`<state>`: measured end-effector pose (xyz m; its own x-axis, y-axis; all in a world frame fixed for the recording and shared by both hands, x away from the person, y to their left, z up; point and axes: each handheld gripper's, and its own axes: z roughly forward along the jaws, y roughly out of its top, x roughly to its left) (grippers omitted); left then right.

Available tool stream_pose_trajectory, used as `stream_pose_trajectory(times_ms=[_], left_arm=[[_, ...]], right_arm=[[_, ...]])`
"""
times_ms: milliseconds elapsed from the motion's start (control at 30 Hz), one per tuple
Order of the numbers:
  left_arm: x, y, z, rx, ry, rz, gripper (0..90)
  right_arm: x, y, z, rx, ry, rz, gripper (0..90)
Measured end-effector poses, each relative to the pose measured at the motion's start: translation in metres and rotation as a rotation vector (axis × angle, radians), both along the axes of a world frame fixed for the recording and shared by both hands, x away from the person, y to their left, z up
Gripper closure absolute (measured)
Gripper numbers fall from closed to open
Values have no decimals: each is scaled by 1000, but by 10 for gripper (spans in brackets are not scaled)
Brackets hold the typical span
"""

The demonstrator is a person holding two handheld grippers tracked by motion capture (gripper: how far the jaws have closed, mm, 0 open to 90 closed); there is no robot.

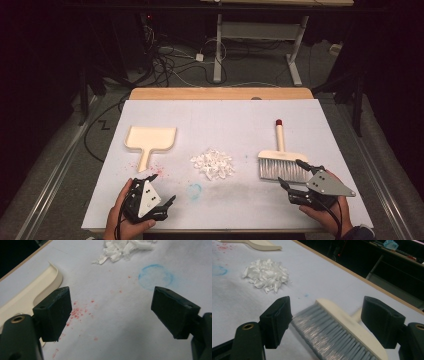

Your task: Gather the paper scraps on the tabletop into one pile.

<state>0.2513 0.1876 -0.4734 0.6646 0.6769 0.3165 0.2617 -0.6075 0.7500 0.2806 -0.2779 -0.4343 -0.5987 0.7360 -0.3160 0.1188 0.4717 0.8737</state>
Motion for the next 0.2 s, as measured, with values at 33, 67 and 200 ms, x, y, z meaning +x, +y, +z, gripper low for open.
stream_pose_trajectory(times_ms=[33, 67, 200], left_arm=[[0, 0, 0, 1, 1, 0, 162], [1, -1, 0, 1, 3, -1, 162], [1, -1, -1, 5, 5, -1, 162]], right_arm=[[0, 0, 0, -1, 0, 0, 256], [0, -1, 0, 1, 0, -1, 256], [0, -1, 1, 7, -3, 5, 259]])
